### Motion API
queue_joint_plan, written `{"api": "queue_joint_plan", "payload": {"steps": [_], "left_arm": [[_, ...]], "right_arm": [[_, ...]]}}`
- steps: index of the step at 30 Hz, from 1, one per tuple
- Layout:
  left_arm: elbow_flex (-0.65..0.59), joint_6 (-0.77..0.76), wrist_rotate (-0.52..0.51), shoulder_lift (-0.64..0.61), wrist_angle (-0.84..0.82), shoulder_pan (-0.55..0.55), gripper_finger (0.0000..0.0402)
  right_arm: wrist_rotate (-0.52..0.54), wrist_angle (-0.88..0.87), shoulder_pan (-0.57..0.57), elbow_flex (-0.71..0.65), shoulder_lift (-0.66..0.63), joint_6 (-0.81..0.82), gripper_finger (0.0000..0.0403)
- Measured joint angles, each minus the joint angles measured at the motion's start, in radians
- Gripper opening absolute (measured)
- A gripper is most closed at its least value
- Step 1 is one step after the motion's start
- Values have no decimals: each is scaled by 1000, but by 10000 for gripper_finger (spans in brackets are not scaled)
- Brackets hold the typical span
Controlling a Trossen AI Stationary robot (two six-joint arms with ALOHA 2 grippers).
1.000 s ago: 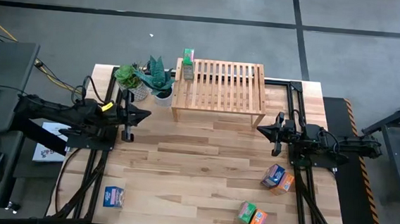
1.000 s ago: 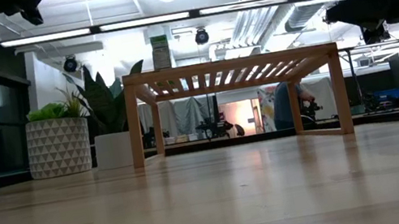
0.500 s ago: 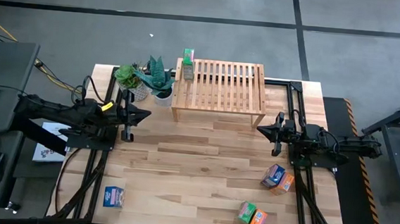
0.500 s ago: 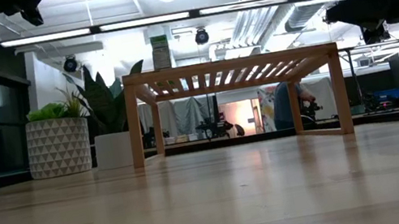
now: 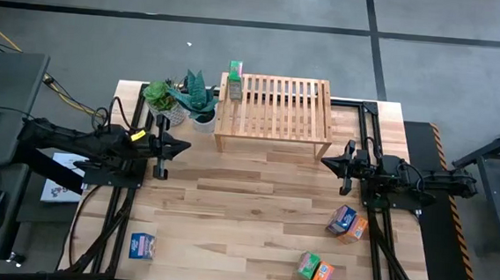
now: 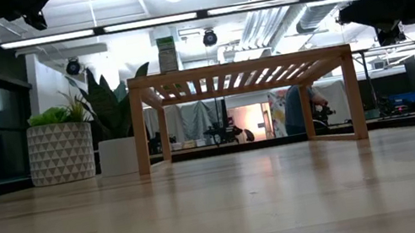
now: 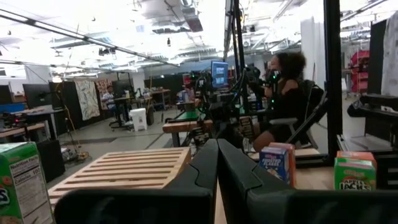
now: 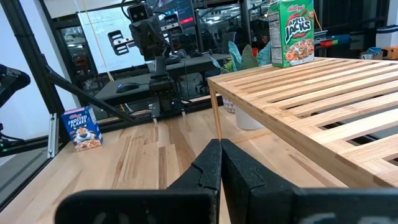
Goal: Stack cereal on shelf
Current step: Put the green cereal box on the shelf aligned with the other green cereal box
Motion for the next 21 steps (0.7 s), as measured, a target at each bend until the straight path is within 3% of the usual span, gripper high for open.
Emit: {"api": "queue_joint_plan", "payload": {"steps": [6,10,12,16,18,21], "left_arm": [[0,23,0,0,6,0,0],[0,35,0,0,8,0,0],[0,35,0,0,9,0,0],[0,36,0,0,12,0,0],[0,36,0,0,20,0,0],[0,36,0,0,24,0,0]], "right_arm": [[6,43,0,0,0,69,0],[59,231,0,-2,2,96,0],[-10,368,-1,-2,23,107,0],[-295,677,11,-2,153,97,0],[-331,789,31,-1,251,83,0],[-287,823,65,49,407,74,0]]}}
